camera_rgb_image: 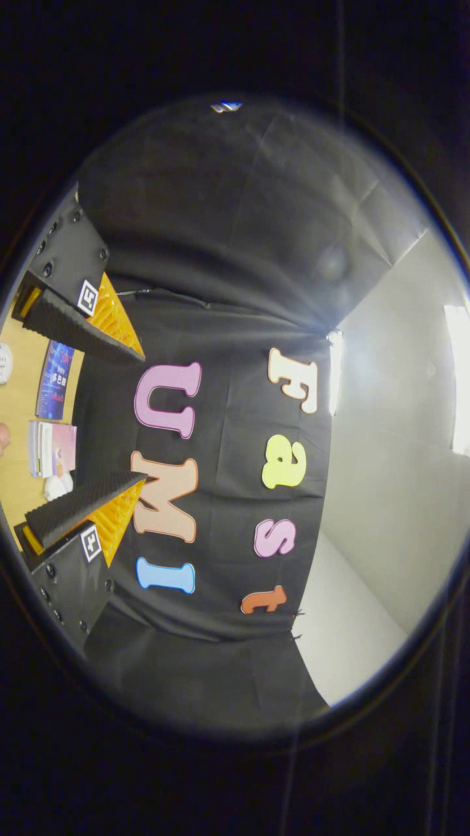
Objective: Open the storage box then place both shoes into the box .Put the left shoe in first, then the right shoe, with the right side of both shoes facing outward in a uniform manner.
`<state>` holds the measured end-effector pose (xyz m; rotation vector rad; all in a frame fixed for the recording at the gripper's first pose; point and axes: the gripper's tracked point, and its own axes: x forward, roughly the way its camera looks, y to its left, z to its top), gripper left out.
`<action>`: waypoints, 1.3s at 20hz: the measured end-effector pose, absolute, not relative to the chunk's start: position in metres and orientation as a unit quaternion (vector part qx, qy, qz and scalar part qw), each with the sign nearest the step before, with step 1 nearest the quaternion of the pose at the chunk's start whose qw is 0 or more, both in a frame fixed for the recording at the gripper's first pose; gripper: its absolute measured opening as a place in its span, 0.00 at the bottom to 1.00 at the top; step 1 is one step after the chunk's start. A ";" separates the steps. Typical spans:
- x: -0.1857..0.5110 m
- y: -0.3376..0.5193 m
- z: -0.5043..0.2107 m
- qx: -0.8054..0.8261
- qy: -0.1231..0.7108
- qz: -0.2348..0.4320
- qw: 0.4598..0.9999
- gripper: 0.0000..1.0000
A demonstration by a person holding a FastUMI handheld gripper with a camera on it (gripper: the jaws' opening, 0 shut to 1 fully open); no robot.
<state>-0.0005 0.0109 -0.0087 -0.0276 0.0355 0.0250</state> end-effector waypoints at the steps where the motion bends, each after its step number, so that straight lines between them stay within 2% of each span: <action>1: 0.001 0.011 -0.009 -0.012 0.019 0.013 1.000 0.99; 11: 0.006 0.016 -0.033 -0.010 0.044 0.024 0.999 1.00; 15: 0.004 0.021 -0.068 -0.006 0.074 0.035 0.997 1.00; 20: -0.015 0.046 -0.186 -0.001 0.198 0.080 0.977 1.00; 26: -0.077 0.064 -0.356 -0.032 0.370 0.128 0.920 1.00</action>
